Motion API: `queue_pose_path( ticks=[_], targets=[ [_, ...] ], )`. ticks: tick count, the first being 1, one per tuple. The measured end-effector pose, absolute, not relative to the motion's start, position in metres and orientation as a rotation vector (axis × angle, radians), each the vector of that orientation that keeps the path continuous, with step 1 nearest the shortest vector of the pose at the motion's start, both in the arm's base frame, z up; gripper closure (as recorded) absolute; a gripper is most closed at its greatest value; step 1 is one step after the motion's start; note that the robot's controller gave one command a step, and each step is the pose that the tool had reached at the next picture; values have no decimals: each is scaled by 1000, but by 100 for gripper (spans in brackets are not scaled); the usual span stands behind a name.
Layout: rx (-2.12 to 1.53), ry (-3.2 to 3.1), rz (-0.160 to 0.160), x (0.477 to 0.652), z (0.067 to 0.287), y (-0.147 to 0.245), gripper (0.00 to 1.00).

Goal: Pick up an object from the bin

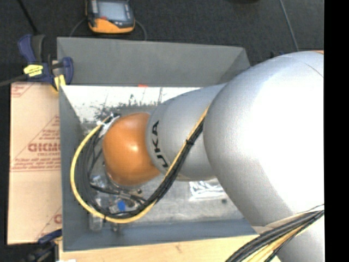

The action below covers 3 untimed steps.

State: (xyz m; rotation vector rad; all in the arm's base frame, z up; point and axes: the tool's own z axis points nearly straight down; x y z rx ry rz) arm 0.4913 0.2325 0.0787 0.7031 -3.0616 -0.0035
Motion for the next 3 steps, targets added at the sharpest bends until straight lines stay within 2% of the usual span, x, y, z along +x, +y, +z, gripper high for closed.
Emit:
queue_pose_path(
  ticks=[1, 2, 3],
  targets=[
    [691, -3066, -3, 493, 79, 231, 100],
    [540, -3104, -3, 487, 179, 208, 100],
    [539, -3097, -2, 485, 175, 208, 0]
  ],
)
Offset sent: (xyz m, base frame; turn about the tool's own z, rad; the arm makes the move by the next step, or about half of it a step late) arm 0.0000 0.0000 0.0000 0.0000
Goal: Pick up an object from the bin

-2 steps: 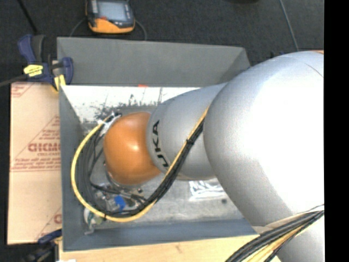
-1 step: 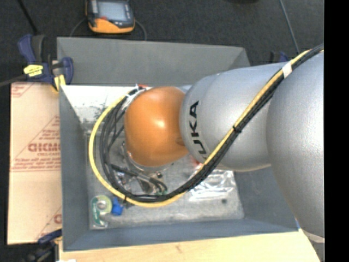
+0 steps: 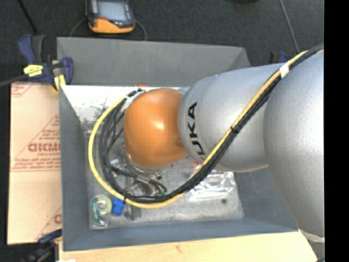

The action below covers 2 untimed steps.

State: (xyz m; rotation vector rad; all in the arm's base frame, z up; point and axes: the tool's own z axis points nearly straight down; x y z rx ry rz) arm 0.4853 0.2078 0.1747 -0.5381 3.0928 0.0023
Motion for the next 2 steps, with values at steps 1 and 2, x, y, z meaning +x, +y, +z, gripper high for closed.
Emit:
queue_pose_path(
  ticks=[1, 2],
  targets=[
    [-408, 3108, 4, 487, 68, 218, 0],
    [-404, 3111, 3, 487, 70, 218, 100]
  ],
)
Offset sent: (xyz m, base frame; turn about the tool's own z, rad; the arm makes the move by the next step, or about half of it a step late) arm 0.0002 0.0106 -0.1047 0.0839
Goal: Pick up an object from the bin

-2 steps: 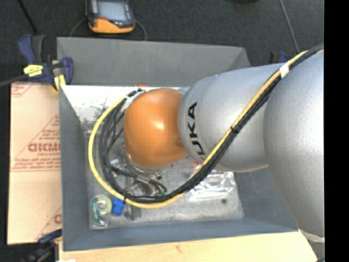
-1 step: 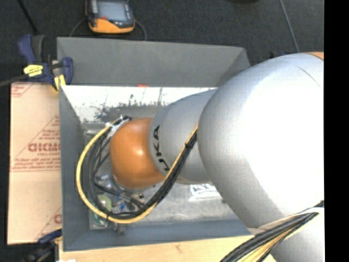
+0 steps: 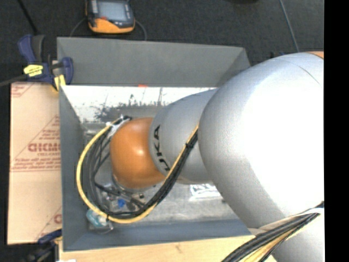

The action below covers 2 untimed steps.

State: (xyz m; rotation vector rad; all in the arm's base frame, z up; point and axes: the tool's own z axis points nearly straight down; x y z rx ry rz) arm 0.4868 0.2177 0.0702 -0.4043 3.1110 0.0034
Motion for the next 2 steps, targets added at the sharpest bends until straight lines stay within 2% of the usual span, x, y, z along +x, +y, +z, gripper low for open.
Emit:
queue_pose_path(
  ticks=[1, 2],
  targets=[
    [144, 3133, 4, 478, 173, 208, 100],
    [140, 3135, 1, 477, 172, 208, 0]
  ],
)
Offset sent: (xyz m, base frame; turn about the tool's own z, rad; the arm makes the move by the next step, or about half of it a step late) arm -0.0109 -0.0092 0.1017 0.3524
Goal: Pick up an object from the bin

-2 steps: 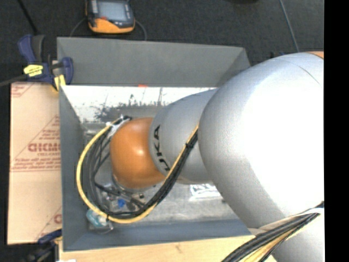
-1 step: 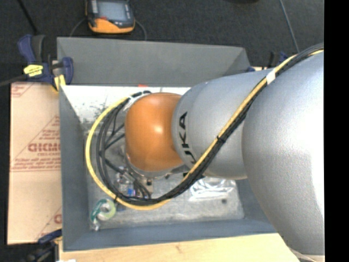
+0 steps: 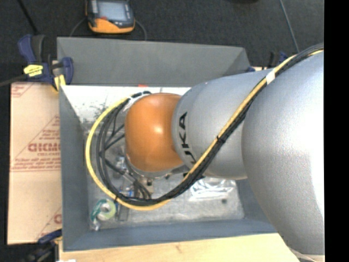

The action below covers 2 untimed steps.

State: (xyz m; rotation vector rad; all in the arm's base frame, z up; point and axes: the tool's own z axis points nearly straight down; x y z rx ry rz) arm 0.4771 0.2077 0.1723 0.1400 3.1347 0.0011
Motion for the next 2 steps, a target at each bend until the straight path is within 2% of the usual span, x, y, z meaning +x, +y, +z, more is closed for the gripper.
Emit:
queue_pose_path(
  ticks=[1, 2],
  targets=[
    [-367, 3100, 5, 481, 73, 234, 0],
    [-364, 3108, 4, 479, 73, 234, 100]
  ],
)
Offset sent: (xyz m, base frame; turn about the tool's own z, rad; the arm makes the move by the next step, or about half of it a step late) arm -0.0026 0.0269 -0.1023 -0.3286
